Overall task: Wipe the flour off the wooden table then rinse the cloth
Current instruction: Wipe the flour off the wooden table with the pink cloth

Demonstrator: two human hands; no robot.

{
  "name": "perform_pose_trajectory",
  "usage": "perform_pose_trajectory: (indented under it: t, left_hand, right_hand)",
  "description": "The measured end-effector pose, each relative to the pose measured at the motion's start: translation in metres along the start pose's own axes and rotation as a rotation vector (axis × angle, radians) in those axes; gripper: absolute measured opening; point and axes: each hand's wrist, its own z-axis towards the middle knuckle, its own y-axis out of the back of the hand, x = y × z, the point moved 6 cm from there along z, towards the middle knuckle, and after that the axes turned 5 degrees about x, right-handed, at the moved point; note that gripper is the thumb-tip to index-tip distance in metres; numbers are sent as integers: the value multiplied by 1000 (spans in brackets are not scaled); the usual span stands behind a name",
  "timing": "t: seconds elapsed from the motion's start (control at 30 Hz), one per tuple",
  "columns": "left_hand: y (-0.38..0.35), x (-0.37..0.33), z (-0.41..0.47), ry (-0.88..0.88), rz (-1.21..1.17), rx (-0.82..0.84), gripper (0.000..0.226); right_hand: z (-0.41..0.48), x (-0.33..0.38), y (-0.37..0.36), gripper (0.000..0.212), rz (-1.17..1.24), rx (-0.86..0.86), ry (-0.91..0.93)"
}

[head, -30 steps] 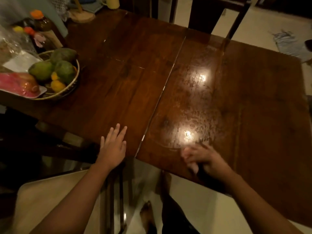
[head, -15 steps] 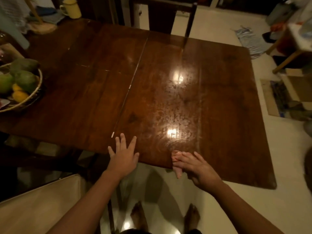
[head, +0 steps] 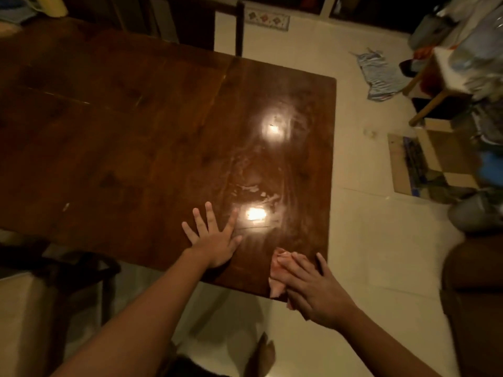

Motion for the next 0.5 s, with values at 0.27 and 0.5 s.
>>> perform_pose_trajectory:
  t: [0.27,0.5]
  left_hand:
    - [11,-26,14,86,-67,-12,63]
    - [28,-29,45,132,-95,-92,63]
  right_hand:
    - [77,-90,55,53,32,17,-215]
    - [109,-88,65,53,-57,112,391]
